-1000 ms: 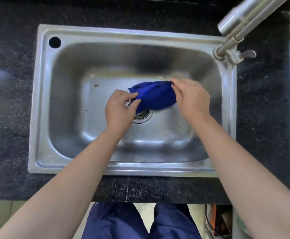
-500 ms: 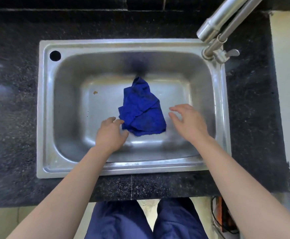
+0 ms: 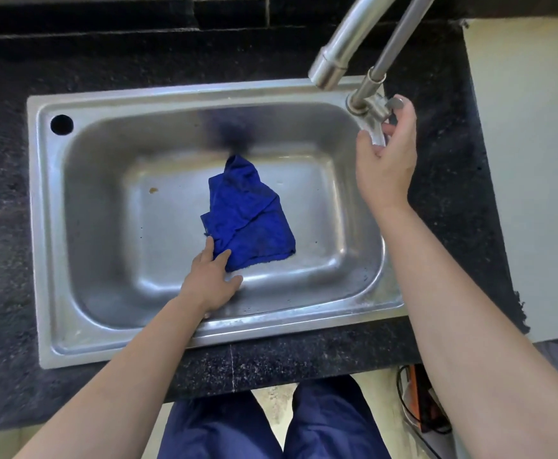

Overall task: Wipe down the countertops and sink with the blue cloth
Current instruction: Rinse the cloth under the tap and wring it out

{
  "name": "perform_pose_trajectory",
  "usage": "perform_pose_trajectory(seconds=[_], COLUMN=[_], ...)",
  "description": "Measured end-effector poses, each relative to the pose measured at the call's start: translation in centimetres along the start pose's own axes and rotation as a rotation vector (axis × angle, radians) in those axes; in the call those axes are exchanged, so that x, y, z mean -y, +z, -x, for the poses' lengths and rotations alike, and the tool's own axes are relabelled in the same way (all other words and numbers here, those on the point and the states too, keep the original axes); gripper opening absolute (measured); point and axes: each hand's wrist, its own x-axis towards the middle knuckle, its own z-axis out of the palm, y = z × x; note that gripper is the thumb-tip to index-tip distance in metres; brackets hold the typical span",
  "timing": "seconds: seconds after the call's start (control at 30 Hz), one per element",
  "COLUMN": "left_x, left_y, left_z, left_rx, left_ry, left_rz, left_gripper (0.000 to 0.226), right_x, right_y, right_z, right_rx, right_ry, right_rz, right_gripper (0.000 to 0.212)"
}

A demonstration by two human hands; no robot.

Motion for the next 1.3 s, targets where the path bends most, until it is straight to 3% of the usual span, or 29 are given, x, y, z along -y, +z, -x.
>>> perform_pose_trajectory(seconds=[0.27, 0.4, 0.47, 0.53, 0.63, 0.8, 0.9, 1.03, 1.1, 1.2, 1.3], left_x=[0.0, 0.1, 0.1, 0.0, -0.1, 0.0, 0.3, 0.5, 0.4, 0.2, 0.1], left_y=[0.0, -0.1, -0.2, -0.2, -0.2, -0.7, -0.9, -0.8, -0.9, -1.0, -0.8], left_z=[-0.1, -0.1, -0.2, -0.4, -0.6, -0.6, -0.4, -0.5, -0.6, -0.9, -1.3], left_rx=[-0.043, -0.093, -0.116, -0.142, -0.175, -0.201, -0.177, -0.162, -0.172, -0.201, -0.236], left_ry=[-0.001, 0.009, -0.001, -0.012, -0.026, -0.024, -0.022, -0.037, -0.067, -0.107, -0.159], left_rz=[0.042, 0.076, 0.094, 0.114, 0.126, 0.198, 0.197, 0.184, 0.201, 0.226, 0.293], left_gripper=[0.067, 0.057, 0.056, 0.055, 0.053, 0.055, 0.056, 0.057, 0.056, 0.051, 0.047], right_x=[-2.7, -2.0, -1.9, -2.5, -4.5, -5.9, -5.7, -5.0, -4.8, -4.5, -3.9], right_y=[-0.2, 1.2, 2.7, 4.7, 8.0, 10.7, 10.4, 9.2, 8.9, 9.6, 11.1], right_z=[1.4, 2.9, 4.4, 6.1, 7.5, 9.9, 10.9, 11.5, 11.3, 11.0, 11.3], right_rx=[0.086, 0.069, 0.049, 0.157, 0.446, 0.953, 0.946, 1.089, 1.040, 0.865, 0.988], right_ry=[-0.368, -0.331, -0.335, -0.463, -0.648, -0.451, -0.426, -0.188, -0.233, -0.407, -0.427], right_rz=[0.290, 0.368, 0.552, 0.725, 0.790, 0.784, 0.791, 0.721, 0.821, 0.793, 0.709], right_gripper=[0.054, 0.071, 0.079, 0.081, 0.067, 0.083, 0.066, 0.042, 0.038, 0.041, 0.065])
